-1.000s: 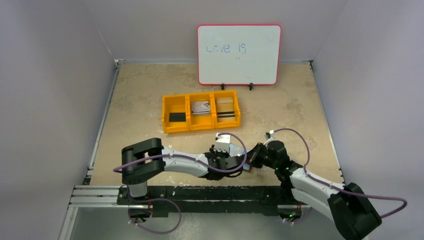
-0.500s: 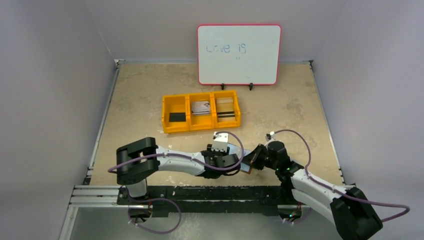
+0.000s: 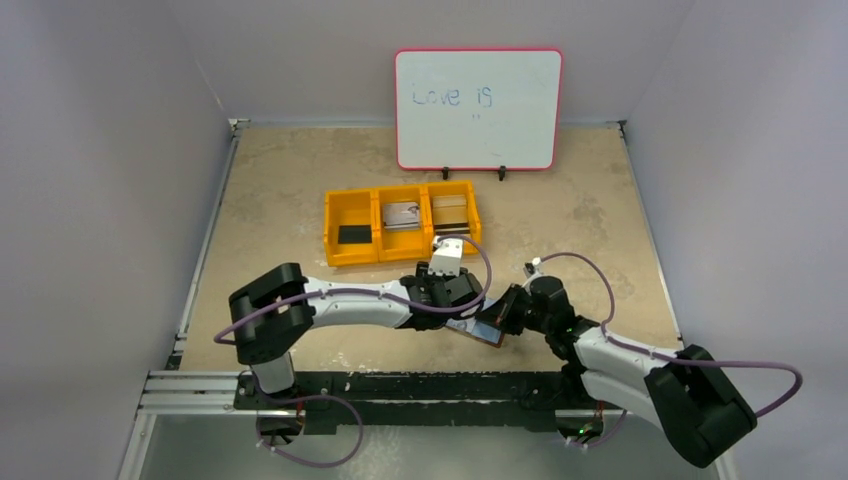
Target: Take the credit cards out of the card holder
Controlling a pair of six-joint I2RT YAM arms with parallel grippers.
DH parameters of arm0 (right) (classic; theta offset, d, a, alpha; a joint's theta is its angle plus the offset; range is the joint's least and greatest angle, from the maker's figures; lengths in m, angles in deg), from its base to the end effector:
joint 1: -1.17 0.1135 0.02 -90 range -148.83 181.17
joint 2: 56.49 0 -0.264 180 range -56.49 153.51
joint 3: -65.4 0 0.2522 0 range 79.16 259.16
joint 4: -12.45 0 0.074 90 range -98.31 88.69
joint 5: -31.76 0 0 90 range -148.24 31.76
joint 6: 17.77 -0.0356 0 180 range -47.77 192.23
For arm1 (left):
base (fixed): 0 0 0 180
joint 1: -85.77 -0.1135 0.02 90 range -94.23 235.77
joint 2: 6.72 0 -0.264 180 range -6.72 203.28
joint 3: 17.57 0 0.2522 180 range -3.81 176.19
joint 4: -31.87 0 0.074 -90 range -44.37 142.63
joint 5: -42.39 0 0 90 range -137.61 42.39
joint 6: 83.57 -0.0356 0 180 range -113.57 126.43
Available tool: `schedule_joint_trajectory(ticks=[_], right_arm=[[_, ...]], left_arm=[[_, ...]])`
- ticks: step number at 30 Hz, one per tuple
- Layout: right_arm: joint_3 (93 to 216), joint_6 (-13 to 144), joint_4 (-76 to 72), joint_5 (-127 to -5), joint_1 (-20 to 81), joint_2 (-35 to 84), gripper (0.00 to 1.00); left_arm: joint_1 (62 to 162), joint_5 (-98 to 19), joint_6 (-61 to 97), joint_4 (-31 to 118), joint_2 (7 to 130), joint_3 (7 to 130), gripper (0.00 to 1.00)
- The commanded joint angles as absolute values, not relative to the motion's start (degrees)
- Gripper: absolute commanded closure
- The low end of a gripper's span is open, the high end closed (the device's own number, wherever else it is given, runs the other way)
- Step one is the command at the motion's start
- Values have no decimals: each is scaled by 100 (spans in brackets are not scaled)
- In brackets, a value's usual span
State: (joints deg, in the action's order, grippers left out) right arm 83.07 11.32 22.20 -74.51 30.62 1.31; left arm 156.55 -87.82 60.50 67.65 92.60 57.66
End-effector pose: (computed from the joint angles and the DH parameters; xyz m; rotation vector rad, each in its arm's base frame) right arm 0.1392 0.0900 0.1196 0.4474 2.2914 1.1801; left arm 0.1349 -0.3171 0.1836 0.1093 2.2948 -0.1581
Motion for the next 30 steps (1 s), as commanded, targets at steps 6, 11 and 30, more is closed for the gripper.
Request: schedule_joint_trajectory(ticks=[6, 11, 30], right_arm=[[8471, 1451, 2321, -7497, 3039, 494, 100], [8487, 1464, 2412, -7520, 3027, 627, 100], [8264, 574, 3092, -7404, 3018, 492, 83]], left_arm=[[15546, -8098, 5261, 6403, 9645, 6008, 46], [15546, -7867, 5135, 6046, 9514, 5715, 46], [15834, -8306, 5742, 6842, 10318, 5731, 89]])
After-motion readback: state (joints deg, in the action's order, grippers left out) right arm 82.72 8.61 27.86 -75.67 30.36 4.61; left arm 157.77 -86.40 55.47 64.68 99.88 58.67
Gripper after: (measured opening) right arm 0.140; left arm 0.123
